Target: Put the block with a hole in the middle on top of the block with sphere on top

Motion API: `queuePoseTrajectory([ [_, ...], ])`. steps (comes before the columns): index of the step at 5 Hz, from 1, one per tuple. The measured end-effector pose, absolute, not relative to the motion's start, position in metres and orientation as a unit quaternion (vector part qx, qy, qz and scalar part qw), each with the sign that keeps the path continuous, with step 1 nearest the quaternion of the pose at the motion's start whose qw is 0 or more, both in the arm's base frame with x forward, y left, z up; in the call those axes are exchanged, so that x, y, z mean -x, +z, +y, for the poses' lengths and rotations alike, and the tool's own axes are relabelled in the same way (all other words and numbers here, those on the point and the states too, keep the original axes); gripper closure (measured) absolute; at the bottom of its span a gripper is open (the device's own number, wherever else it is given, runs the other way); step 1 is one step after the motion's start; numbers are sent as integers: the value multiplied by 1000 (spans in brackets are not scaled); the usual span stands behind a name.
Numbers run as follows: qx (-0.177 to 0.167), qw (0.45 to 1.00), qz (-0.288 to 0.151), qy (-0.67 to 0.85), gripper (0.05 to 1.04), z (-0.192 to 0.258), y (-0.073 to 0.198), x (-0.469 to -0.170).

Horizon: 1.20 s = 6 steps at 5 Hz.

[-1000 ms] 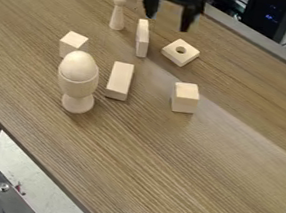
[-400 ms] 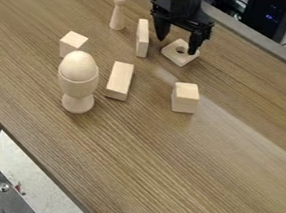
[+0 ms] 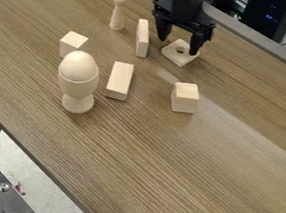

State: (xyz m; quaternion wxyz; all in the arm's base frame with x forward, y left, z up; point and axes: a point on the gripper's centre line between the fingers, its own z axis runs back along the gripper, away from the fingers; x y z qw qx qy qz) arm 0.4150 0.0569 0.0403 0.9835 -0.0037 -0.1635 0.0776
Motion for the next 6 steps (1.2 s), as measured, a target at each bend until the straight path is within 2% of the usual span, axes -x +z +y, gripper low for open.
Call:
queuePoseTrajectory([
  [3,1,983,-171,71,83,50,40,-418],
  [5,-4,984,-166,72,83,51,28,-411],
  [6,-5,983,-169,75,115,52,27,-411],
])
